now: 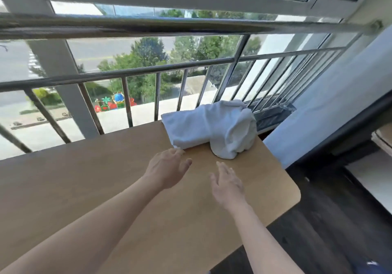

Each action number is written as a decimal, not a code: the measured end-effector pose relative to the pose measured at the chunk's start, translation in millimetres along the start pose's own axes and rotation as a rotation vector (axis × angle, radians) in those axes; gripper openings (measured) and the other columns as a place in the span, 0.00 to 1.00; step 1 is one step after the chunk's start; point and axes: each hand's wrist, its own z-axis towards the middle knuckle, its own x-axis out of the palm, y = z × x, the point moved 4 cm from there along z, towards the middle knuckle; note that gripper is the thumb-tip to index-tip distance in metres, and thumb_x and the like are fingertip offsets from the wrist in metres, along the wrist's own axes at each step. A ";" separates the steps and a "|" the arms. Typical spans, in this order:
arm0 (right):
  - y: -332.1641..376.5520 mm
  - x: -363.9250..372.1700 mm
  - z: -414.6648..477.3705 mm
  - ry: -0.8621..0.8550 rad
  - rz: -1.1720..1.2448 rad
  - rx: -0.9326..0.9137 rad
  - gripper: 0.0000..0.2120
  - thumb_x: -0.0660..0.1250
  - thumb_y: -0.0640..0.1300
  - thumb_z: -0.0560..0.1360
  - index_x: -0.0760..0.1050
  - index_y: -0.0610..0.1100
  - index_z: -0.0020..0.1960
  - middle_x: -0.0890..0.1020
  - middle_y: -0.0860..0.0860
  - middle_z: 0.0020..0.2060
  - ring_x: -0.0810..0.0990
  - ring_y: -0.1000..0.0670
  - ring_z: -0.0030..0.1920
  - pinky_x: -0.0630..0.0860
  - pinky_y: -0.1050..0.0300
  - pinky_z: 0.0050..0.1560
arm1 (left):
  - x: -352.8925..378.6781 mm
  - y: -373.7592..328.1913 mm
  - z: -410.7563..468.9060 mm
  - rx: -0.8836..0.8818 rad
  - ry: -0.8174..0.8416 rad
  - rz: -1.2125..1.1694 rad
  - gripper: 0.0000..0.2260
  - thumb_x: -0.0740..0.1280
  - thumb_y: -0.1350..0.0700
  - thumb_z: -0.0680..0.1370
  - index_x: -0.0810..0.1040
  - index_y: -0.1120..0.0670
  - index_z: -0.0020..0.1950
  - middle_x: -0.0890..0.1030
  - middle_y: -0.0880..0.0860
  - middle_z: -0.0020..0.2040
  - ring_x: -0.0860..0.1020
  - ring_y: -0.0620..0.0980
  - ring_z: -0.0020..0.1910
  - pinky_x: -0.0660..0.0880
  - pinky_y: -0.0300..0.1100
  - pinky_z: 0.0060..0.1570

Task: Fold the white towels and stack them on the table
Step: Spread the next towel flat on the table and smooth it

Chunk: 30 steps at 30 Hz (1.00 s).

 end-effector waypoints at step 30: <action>-84.0 -73.6 275.0 -0.109 -0.083 -0.134 0.21 0.67 0.57 0.75 0.64 0.58 0.65 0.47 0.50 0.76 0.51 0.34 0.73 0.62 0.40 0.69 | 63.1 -102.0 258.9 -0.462 -0.305 -0.643 0.12 0.66 0.54 0.81 0.75 0.56 0.62 0.77 0.50 0.48 0.75 0.48 0.45 0.71 0.45 0.48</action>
